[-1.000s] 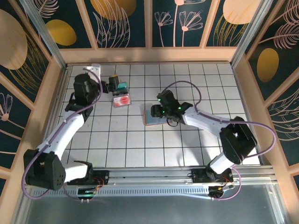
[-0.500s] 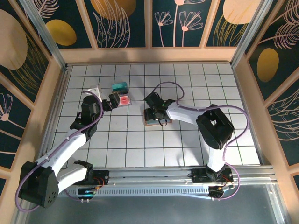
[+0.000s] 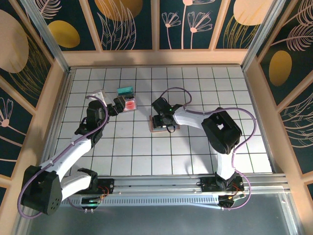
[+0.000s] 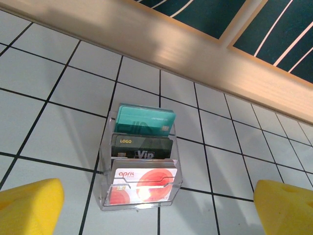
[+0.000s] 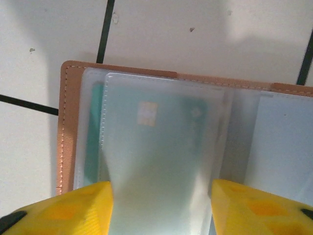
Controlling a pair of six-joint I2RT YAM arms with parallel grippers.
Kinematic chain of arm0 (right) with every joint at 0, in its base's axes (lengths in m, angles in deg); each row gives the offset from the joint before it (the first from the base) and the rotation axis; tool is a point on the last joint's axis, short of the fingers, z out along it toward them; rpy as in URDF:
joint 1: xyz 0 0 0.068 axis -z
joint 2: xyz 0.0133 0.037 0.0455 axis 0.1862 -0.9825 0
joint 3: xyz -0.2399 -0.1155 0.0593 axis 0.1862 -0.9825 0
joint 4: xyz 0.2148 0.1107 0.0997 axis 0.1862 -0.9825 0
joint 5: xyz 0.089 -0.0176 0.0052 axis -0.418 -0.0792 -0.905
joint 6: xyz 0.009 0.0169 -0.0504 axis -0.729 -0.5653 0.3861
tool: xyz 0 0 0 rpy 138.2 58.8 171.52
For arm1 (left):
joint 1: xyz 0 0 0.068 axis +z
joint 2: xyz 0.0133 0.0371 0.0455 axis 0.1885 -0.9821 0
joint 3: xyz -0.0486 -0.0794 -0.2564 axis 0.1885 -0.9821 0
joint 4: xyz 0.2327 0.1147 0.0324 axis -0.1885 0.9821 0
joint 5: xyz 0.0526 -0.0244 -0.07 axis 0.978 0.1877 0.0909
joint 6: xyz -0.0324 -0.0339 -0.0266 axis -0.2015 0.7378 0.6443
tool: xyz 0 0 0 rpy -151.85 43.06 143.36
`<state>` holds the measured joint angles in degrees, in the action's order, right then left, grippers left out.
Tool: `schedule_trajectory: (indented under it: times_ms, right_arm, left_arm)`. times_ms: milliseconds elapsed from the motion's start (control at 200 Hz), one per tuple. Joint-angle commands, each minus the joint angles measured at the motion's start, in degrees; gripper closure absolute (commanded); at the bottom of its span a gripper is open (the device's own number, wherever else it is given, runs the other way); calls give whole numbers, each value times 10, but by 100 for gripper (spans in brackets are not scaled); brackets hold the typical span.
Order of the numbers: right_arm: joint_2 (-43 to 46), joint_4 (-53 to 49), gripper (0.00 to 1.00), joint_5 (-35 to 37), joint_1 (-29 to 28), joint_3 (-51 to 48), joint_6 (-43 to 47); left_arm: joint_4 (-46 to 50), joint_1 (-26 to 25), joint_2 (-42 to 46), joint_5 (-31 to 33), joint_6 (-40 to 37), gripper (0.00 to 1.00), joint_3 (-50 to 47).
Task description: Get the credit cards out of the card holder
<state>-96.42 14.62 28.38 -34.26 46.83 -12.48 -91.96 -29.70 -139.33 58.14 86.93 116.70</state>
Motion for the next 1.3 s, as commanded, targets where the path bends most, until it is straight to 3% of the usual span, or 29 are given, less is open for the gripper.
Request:
schedule_trajectory:
  times_ms: [0, 145, 310, 520, 856, 1296]
  right_arm:
    - [0, -3, 53, -23, 1, -20, 10]
    - [10, 0, 63, -61, -2, -38, 25]
    - [30, -4, 65, -77, -8, -54, 43]
    - [54, -21, 62, -5, -7, -61, 36]
    - [66, -23, 51, 68, -3, -43, 18]
    - [122, 6, 56, 87, 34, -92, -8]
  left_arm:
    - [-24, -5, 1, 7, 5, 1, -4]
    - [-26, -18, 0, 16, -1, 1, -5]
    - [-35, -41, -6, 30, -1, 1, -9]
    - [-43, -84, -21, 55, 4, 1, -13]
    - [-46, -87, -28, 73, -4, 1, -4]
    - [-39, -87, -34, 71, -10, 1, 0]
